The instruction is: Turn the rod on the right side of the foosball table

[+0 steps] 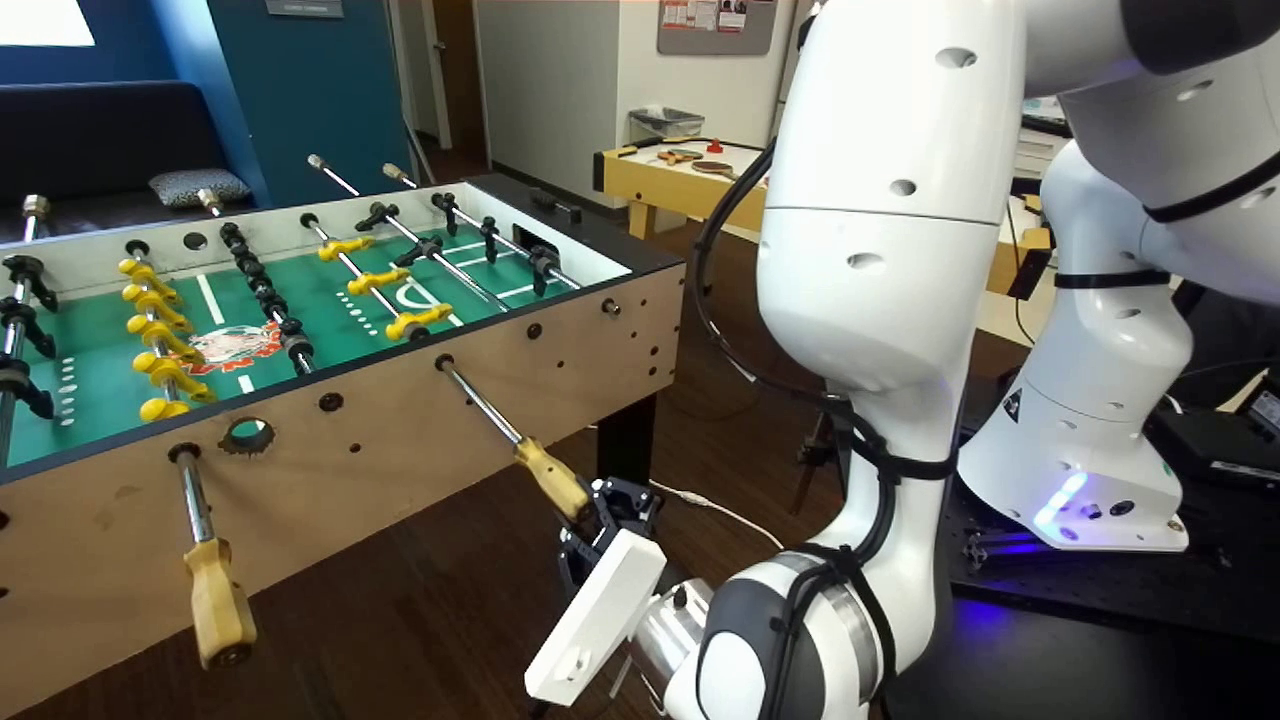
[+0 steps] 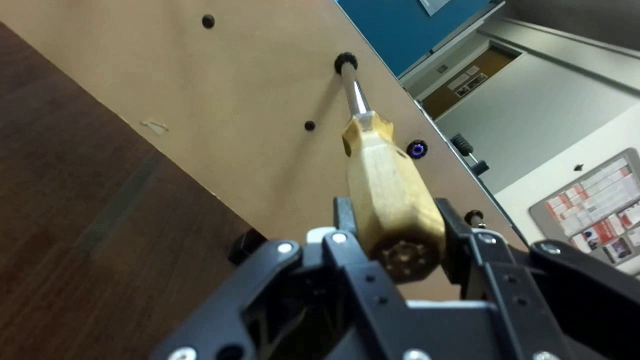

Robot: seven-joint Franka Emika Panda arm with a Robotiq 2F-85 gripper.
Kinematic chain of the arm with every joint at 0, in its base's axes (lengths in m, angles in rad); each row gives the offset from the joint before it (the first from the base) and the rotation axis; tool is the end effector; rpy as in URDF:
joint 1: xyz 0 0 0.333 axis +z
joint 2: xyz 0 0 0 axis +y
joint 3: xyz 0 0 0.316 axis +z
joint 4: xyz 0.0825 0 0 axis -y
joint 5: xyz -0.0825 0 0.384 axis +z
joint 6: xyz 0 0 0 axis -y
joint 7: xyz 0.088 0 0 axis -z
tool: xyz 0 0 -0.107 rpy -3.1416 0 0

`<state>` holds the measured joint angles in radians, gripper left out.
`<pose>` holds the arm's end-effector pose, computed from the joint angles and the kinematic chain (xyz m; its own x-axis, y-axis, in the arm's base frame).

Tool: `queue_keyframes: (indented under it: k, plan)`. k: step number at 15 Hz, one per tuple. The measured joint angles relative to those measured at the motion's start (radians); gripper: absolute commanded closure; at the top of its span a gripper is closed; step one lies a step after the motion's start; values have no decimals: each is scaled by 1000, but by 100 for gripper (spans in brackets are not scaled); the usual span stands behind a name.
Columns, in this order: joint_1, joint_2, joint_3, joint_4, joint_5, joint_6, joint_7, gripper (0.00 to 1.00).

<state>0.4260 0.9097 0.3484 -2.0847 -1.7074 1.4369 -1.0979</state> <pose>0.3983 0.2586 0.0180 -0.6152 -0.4801 -0.6253 0.3968 0.4967 -0.7719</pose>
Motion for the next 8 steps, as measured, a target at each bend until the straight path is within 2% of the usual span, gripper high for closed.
queue_keyframes:
  k: [8]
  plan:
    - [-2,5,7,68,106,5,-427,84]
